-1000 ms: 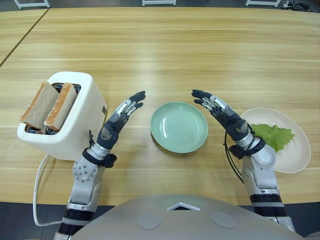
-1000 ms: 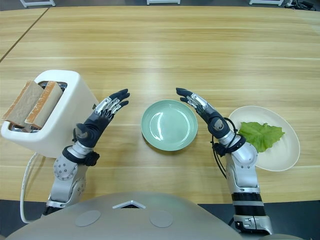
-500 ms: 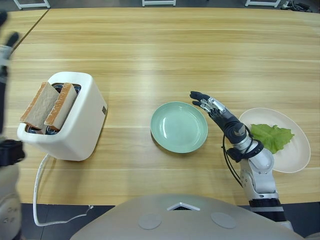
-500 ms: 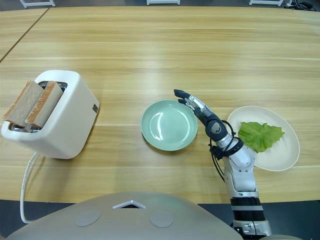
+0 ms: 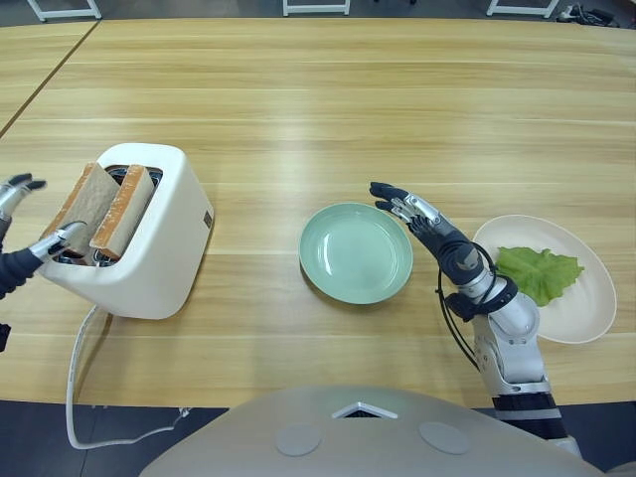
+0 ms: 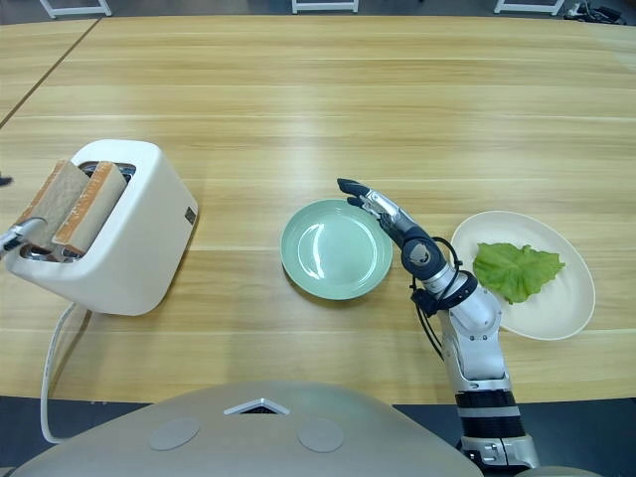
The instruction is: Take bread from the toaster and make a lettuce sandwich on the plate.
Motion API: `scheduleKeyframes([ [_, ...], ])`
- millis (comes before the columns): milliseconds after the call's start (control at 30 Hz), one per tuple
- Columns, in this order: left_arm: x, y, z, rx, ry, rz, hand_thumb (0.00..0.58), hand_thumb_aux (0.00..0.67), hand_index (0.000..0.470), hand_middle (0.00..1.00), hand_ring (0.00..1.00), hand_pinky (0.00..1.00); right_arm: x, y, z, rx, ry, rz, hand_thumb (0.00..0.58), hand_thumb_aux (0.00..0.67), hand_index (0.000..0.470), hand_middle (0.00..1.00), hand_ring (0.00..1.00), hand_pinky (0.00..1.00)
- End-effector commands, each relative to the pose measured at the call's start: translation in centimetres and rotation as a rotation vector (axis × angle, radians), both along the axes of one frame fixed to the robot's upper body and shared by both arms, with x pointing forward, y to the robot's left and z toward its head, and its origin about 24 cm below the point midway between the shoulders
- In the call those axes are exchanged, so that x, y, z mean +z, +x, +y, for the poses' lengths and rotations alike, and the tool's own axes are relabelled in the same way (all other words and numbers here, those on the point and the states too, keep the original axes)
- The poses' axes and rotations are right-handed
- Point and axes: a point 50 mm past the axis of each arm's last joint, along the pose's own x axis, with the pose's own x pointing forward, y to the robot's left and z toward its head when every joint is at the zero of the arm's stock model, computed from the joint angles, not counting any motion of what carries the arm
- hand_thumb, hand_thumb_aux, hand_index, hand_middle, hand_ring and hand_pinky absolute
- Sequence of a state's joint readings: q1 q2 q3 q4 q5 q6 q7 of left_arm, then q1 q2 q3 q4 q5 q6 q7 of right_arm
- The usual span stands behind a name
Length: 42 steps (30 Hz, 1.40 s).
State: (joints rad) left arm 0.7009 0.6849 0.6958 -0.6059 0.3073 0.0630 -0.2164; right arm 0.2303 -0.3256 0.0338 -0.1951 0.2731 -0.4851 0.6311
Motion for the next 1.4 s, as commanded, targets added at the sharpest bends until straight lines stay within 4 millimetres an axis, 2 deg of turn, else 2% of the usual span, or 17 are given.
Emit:
scheduleKeyframes([
  [33, -1.0, 0.2, 0.2, -0.002, -0.013, 0.048, 0.227, 0.147, 0.103, 0.0, 0.0, 0.0, 0.1, 0.1, 0.1, 0.005, -0.012, -0.002, 0.0, 0.0, 0.0, 0.0, 0.0, 0.0],
  [133, -1.3, 0.4, 0.5, 0.004, -0.015, 0.058, 0.258, 0.171, 0.12, 0.0, 0.0, 0.0, 0.1, 0.0, 0.1, 0.001, -0.012, -0.003, 0.0, 0.0, 0.0, 0.0, 0.0, 0.0],
  [167, -1.4, 0.5, 0.6, 0.009, -0.013, 0.061, 0.297, 0.202, 0.142, 0.0, 0.0, 0.0, 0.1, 0.0, 0.1, 0.0, -0.013, -0.003, 0.0, 0.0, 0.0, 0.0, 0.0, 0.0],
  [300, -1.4, 0.6, 0.7, 0.014, -0.011, 0.062, 0.387, 0.284, 0.199, 0.0, 0.0, 0.0, 0.1, 0.0, 0.0, -0.001, -0.013, -0.003, 0.0, 0.0, 0.0, 0.0, 0.0, 0.0],
  [633, -0.7, 0.7, 1.1, 0.034, 0.016, 0.021, 0.331, 0.231, 0.162, 0.0, 0.0, 0.0, 0.2, -0.1, -0.1, -0.005, -0.014, -0.004, 0.0, 0.0, 0.0, 0.0, 0.0, 0.0],
  [833, -1.4, 1.0, 0.8, 0.016, -0.001, 0.051, 0.434, 0.334, 0.234, 0.0, 0.0, 0.0, 0.2, -0.2, -0.2, -0.01, -0.014, -0.004, 0.0, 0.0, 0.0, 0.0, 0.0, 0.0],
  [1000, -2.0, 1.1, 0.6, 0.002, -0.012, 0.07, 0.449, 0.352, 0.247, 0.0, 0.0, 0.0, 0.2, -0.3, -0.2, -0.009, -0.014, -0.005, 0.0, 0.0, 0.0, 0.0, 0.0, 0.0],
  [1233, -1.6, 1.4, 0.2, -0.021, -0.014, 0.036, 0.456, 0.36, 0.253, 0.0, 0.0, 0.0, 0.2, -0.3, -0.2, -0.01, -0.015, -0.006, 0.0, 0.0, 0.0, 0.0, 0.0, 0.0],
  [1400, -1.1, 1.5, 0.0, -0.032, -0.014, -0.003, 0.508, 0.434, 0.304, 0.0, 0.0, 0.0, 0.2, -0.3, -0.2, -0.01, -0.015, -0.006, 0.0, 0.0, 0.0, 0.0, 0.0, 0.0],
])
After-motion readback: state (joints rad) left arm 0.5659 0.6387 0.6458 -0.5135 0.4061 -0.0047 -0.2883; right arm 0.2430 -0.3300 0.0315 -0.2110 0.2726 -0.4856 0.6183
